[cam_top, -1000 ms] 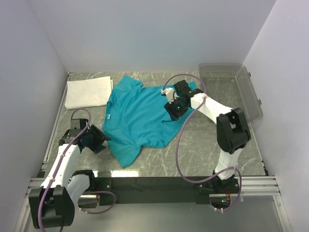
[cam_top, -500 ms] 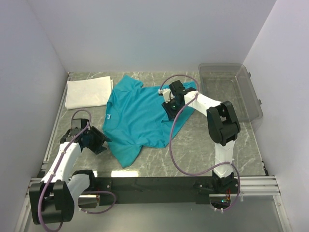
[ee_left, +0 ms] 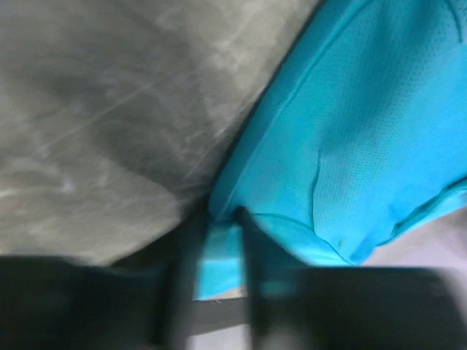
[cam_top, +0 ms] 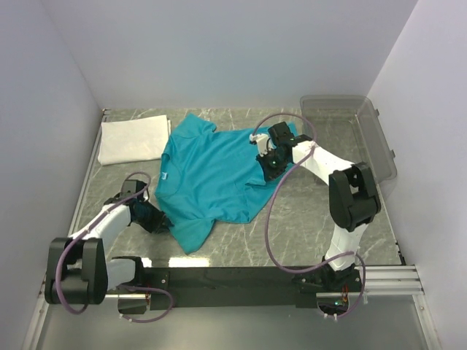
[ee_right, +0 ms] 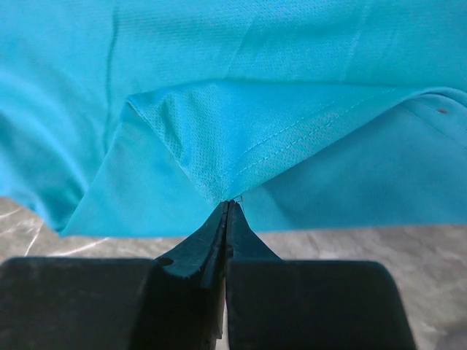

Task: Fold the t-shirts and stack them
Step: Flatten the tshirt out

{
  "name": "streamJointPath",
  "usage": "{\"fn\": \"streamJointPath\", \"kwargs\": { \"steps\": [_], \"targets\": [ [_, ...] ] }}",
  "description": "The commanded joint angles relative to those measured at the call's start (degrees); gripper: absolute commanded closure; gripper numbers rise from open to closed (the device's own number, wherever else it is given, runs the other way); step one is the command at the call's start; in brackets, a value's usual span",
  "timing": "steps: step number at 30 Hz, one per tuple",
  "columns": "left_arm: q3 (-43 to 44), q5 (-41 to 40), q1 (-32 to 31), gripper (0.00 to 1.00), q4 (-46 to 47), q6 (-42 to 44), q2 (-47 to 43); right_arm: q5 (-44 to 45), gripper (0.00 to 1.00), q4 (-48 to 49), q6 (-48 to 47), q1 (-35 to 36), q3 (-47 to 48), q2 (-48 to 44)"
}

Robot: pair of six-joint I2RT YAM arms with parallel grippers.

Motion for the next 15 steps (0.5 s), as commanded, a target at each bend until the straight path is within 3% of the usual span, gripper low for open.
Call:
{"fn": "streamJointPath", "kwargs": {
  "steps": [1, 3, 4, 9, 15],
  "targets": [
    [1.21, 0.03, -2.10, 0.80, 3.85, -0.51, 1.70, -1.77, 1.00, -0.07, -1.14, -0.44, -1.71, -4.52],
    [1.91, -0.23, -2.10, 0.97, 2.81, 0.10, 1.45, -2.38, 1.00, -1.38, -1.93, -1.14, -2.33, -6.45],
    [2.35, -0.76, -2.10, 0.99, 1.93, 0.36, 0.84, -2.74, 1.00, -2.26, -2.54, -1.67, -2.59, -7.16],
    [4.46, -1.64, -2.10, 0.99, -7.64, 0.54, -7.16, -4.76, 1.00, -11.49, -12.19, -5.18, -7.50, -14.27],
    [4.03, -0.41, -2.10, 0.99, -15.37, -0.07, -13.14, -1.17, 1.00, -17.21, -22.84, -11.60, -19.36, -25.17]
  ]
}}
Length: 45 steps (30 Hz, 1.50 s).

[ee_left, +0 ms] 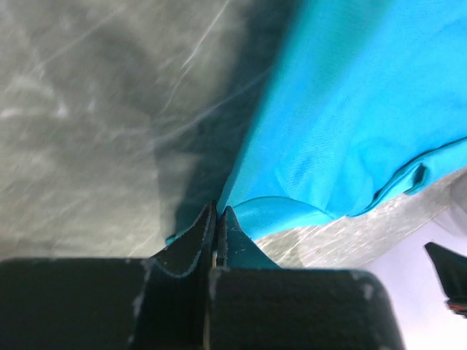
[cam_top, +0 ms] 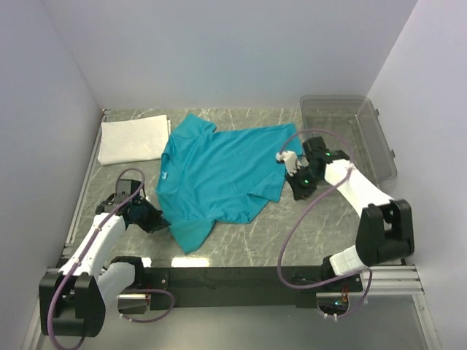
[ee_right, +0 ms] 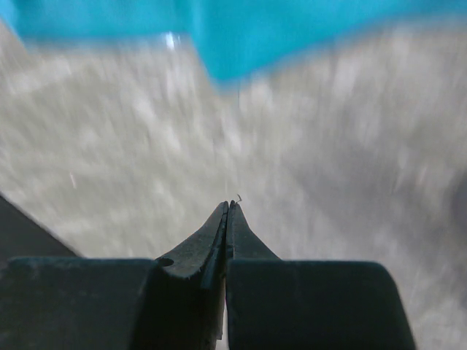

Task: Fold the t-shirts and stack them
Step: Flatten the tshirt out

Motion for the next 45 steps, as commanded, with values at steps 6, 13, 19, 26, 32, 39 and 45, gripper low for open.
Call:
{"fn": "streamJointPath", "kwargs": {
  "steps": [6, 13, 19, 26, 32, 39, 45],
  "targets": [
    [2.91, -1.28, -0.22, 0.99, -15.13, 1.66, -6.06, 6.08, 1.00, -5.19, -13.28, -7.76, -14.47, -12.12],
    [-0.50, 2.13, -0.22, 0.99, -11.12, 0.61, -6.16, -4.64, 0.51, 2.01, -2.49, -3.91, -11.67, -8.28],
    [-1.30, 1.79, -0.22, 0.99, -7.06, 1.22, -3.61, 1.15, 0.42, 12.12, 11.21, 6.81, -5.79, 4.63],
    [-1.82, 1.87, -0.22, 0.99, -6.36, 0.78, -4.66, 3.35, 0.42, 14.59, 14.58, 9.98, -2.18, 11.86],
    [-2.62, 2.14, -0.22, 0.99, -5.92, 0.43, -5.45, 5.37, 0.52, 15.99, 17.48, 11.48, -0.77, 14.68],
    [-2.09, 1.34, -0.22, 0.99, -6.01, 0.78, -4.66, 7.40, 1.00, 14.33, 14.86, 11.57, -3.05, 11.61],
    [0.01, 0.12, -0.22, 0.99, -9.08, 1.40, -4.57, 4.41, 1.00, -0.24, -7.23, 7.80, -7.08, -0.58]
  ]
}}
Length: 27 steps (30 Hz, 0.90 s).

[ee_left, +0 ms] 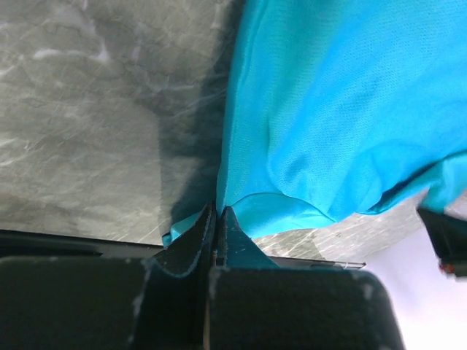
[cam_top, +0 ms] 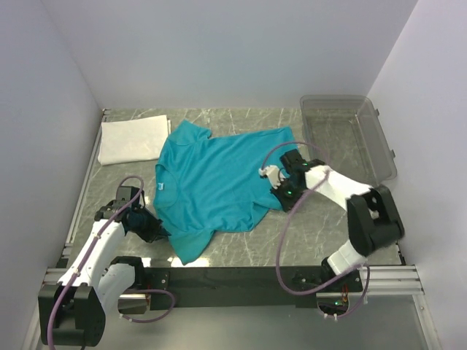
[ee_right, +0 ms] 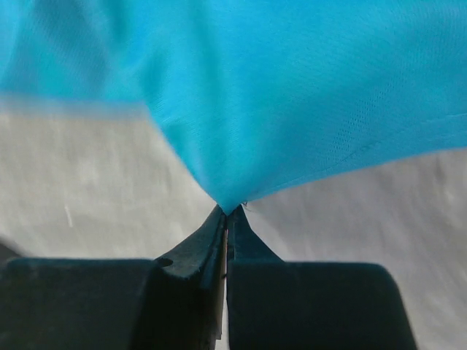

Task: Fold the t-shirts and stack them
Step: Flatten the tshirt out

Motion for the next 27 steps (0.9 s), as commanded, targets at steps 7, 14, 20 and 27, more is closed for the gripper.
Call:
{"fn": "streamJointPath", "kwargs": {
  "steps": [7, 14, 20, 27],
  "targets": [
    [5.43, -3.26, -0.22, 0.99, -7.66, 2.34, -0.11, 5.41, 1.00, -22.20, -34.88, -9.79, -14.25, -20.78],
    [8.42, -1.51, -0.22, 0.99, -15.66, 3.66, -2.31, 13.24, 1.00, -21.93, -36.73, -16.56, -17.34, -23.07],
    [10.18, -0.54, -0.40, 0.99, -18.13, 4.19, -1.96, 14.48, 0.90, -23.77, -39.80, -19.82, -15.68, -24.57],
    [24.04, -2.10, -0.31, 0.48, -25.51, 6.56, -3.36, 6.23, 0.46, -27.11, -38.67, -20.70, -2.95, -24.58]
  ]
}}
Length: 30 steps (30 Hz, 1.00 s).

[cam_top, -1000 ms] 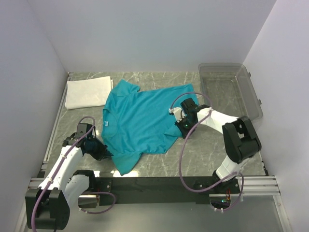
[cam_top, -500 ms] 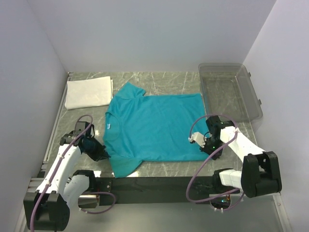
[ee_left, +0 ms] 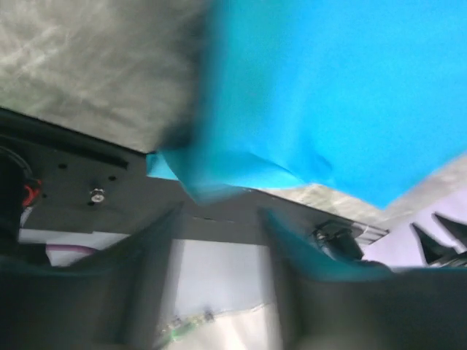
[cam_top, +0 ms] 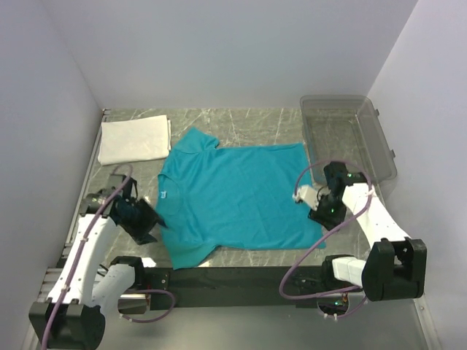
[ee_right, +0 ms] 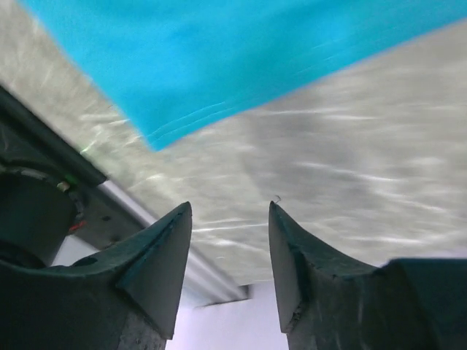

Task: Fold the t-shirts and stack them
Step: Flatten the tshirt out

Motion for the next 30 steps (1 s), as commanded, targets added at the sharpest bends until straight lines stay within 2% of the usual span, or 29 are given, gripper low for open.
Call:
{"fn": "streamJointPath", "kwargs": {
  "steps": [1, 3, 5, 7, 8, 10, 11, 12, 13, 15, 19, 20, 23, 26, 30],
  "targets": [
    [12.58, -4.19, -0.18, 0.35, -3.92, 1.34, -1.53, -6.95, 0.46, -1.84, 0.41, -0.42, 9.96, 0.08],
    [17.60, -5.34, -0.18, 0.26, -0.08, 2.74, -0.74, -10.39, 0.43, -1.33, 2.87, -0.42, 15.94, 4.20],
    [18.49, -7.62, -0.09, 0.24, 4.49, 2.92, 0.49, -15.99, 0.43, 1.21, 9.86, 0.37, 21.72, 9.63],
    [17.53, -6.33, -0.09, 0.24, 17.56, 3.71, 4.00, -19.01, 0.43, 6.66, 17.95, 1.86, 26.92, 14.65],
    [16.48, -5.88, -0.09, 0.24, 23.79, 4.50, 5.49, -22.06, 0.43, 8.24, 25.91, 3.17, 32.77, 20.07],
    [16.99, -6.22, 0.17, 0.24, 38.79, 9.41, 13.47, -24.02, 0.46, 12.71, 32.46, 4.76, 38.69, 25.55],
    [19.78, -7.19, 0.43, 0.25, 42.10, 10.91, 17.16, -23.51, 0.46, 14.31, 38.85, 6.16, 44.20, 30.80],
    [21.81, -5.28, 0.61, 0.26, 45.35, 14.58, 25.28, -22.37, 0.46, 16.24, 41.26, 6.87, 47.13, 33.46],
    [24.53, -4.65, 0.79, 0.31, 49.39, 16.27, 29.63, -21.23, 0.46, 16.69, 43.38, 7.31, 49.94, 36.01],
    [34.54, -1.33, 0.79, 0.33, 51.53, 20.65, 41.64, -17.55, 0.47, 17.66, 48.57, 7.67, 58.38, 43.31],
    [50.72, 3.70, 0.79, 0.34, 52.51, 24.89, 58.29, -9.02, 0.46, 17.75, 54.37, 7.67, 72.26, 55.34],
    [56.49, 4.83, 0.70, 0.34, 51.55, 26.38, 63.63, -7.43, 0.46, 18.27, 55.77, 7.67, 73.16, 56.33],
    [63.47, 8.70, 0.52, 0.35, 53.37, 26.39, 71.56, -0.84, 0.46, 21.00, 58.33, 7.67, 73.18, 57.92],
    [68.13, 9.85, 0.00, 0.35, 54.70, 26.22, 77.37, 5.84, 0.45, 23.11, 60.01, 7.67, 72.21, 58.88],
    [72.89, 11.00, -0.97, 0.34, 57.33, 24.90, 83.36, 7.35, 0.45, 23.81, 59.92, 7.58, 70.98, 59.33]
  ]
}}
